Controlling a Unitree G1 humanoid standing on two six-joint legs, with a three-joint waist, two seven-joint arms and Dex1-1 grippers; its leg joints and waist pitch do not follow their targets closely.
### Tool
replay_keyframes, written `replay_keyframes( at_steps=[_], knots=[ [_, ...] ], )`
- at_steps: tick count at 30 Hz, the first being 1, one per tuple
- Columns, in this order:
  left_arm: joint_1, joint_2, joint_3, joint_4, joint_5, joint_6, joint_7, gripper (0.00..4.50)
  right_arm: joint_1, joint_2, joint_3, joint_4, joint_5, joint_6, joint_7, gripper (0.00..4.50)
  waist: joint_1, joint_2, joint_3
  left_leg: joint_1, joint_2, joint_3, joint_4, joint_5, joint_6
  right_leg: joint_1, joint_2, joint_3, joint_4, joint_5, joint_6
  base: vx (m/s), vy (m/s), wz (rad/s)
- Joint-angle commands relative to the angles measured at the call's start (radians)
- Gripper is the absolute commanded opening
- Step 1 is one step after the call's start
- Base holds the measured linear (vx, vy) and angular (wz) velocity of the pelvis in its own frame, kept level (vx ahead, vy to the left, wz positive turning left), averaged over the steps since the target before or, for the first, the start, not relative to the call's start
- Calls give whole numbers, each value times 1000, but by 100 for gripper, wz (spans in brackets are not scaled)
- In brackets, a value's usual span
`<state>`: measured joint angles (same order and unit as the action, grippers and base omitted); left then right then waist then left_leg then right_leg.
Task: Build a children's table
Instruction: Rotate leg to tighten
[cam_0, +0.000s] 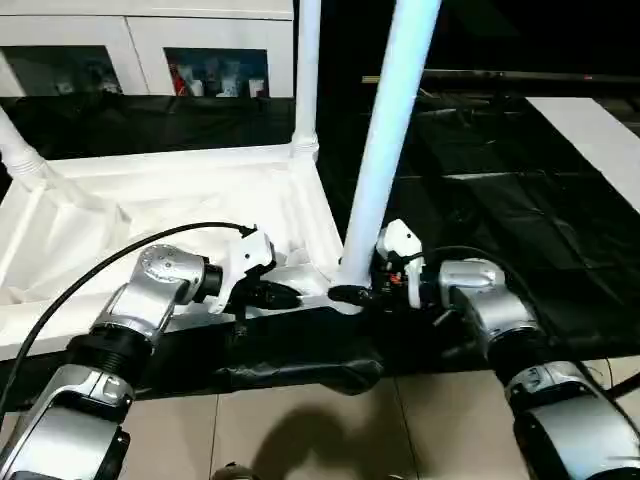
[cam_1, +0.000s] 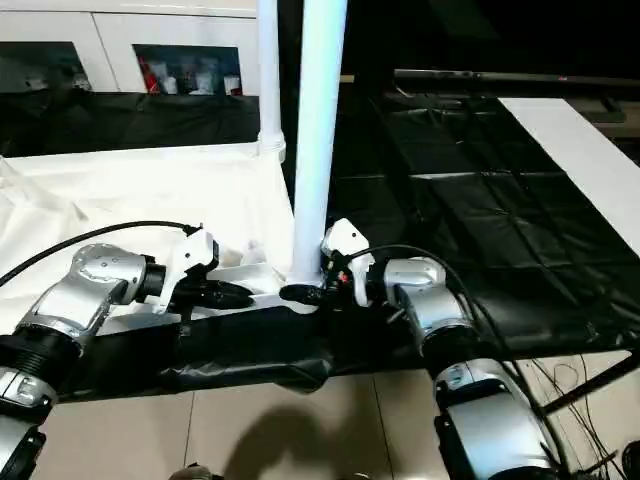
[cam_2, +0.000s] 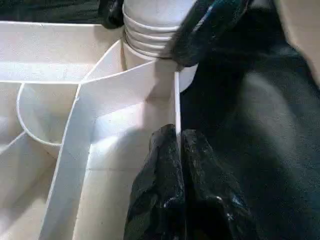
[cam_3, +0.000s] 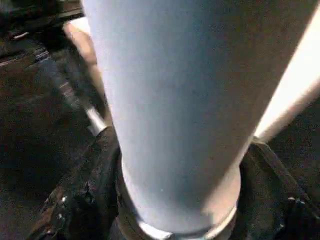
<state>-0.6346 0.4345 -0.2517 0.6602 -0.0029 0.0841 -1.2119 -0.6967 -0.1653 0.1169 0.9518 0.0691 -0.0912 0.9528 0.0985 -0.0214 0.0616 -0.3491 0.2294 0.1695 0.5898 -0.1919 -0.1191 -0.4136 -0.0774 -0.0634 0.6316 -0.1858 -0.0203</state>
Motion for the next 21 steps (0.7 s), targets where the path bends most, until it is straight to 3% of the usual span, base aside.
replay_keyframes(
  at_steps=[1, 3, 4, 5, 6, 7, 8, 9, 11, 12, 17, 19, 21],
  knots=[
    [-23, -44, -18, 39, 27, 14, 70, 0, -24, 8, -45, 74, -17, 26, -191, 270, -6, 15, -69, 6, -1, 10, -73, -231, -9, 58, -52, 41, -77, -191, -242, 0, 0, 0],
    [-55, -88, 3, 95, 49, 46, 210, 0, -47, 51, -85, 120, -2, 54, -362, 270, -11, 14, -66, 12, -3, 6, -75, -252, -33, 53, -55, 42, -85, -293, -209, 0, 0, 0],
    [-69, -112, 14, 116, 54, 71, 273, 0, -59, 74, -108, 140, 12, 68, -437, 270, -12, 6, -69, 10, -3, 7, -75, -244, -27, 56, -55, 43, -87, -292, -203, 0, 0, 0],
    [-81, -134, 23, 130, 56, 92, 326, 0, -69, 92, -126, 155, 23, 76, -501, 270, -13, 8, -65, 8, -3, 8, -76, -232, -26, 51, -54, 44, -87, -288, -198, 0, 0, 0],
    [-100, -168, 43, 150, 51, 119, 401, 0, -85, 117, -151, 175, 39, 87, -583, 270, -13, -1, -68, 3, -3, 7, -76, -217, -25, 57, -55, 42, -85, -285, -189, 0, 0, 0],
    [-118, -200, 63, 165, 44, 140, 471, 0, -100, 138, -170, 193, 50, 92, -660, 270, -13, -2, -68, 3, -4, 8, -75, -206, -23, 55, -55, 43, -85, -278, -189, 0, 0, 0],
    [-131, -225, 78, 175, 38, 151, 521, 0, -111, 155, -184, 206, 61, 94, -704, 270, -11, 3, -69, 6, -3, 8, -74, -198, -26, 51, -55, 44, -83, -267, -190, 0, 0, 0],
    [-138, -240, 88, 181, 34, 155, 549, 0, -118, 166, -193, 214, 65, 93, -731, 270, -8, 0, -74, 9, -6, 12, -70, -172, -18, 50, -52, 45, -79, -201, -203, 0, 0, 0],
    [-144, -256, 87, 183, 36, 153, 553, 0, -134, 184, -183, 220, 51, 77, -743, 270, -10, -8, -75, 1, -7, 13, -68, -156, -4, 55, -50, 44, -74, -156, -207, 0, 0, 0],
    [-144, -256, 87, 183, 36, 153, 552, 0, -134, 184, -182, 220, 50, 77, -742, 270, -8, -7, -75, -8, -10, 11, -68, -135, 13, 61, -51, 41, -72, -140, -200, 0, 0, 0],
    [-123, -224, 56, 163, 59, 115, 480, 0, -156, 193, -170, 217, 37, 24, -620, 270, -7, -6, -78, -11, -10, 12, -64, -95, 36, 64, -51, 42, -65, -68, -215, 0, 0, 0],
    [-107, -200, 44, 143, 61, 110, 446, 0, -150, 185, -176, 202, 52, 13, -543, 326, -6, -5, -78, -11, -9, 13, -63, -87, 51, 65, -52, 41, -63, -47, -227, 0, 0, 0],
    [-89, -175, 35, 120, 62, 103, 406, 0, -143, 171, -173, 187, 58, 4, -475, 342, -10, -3, -78, -15, -7, 11, -64, -101, 60, 67, -55, 41, -63, -55, -232, 0, 0, 0]
  ],
)
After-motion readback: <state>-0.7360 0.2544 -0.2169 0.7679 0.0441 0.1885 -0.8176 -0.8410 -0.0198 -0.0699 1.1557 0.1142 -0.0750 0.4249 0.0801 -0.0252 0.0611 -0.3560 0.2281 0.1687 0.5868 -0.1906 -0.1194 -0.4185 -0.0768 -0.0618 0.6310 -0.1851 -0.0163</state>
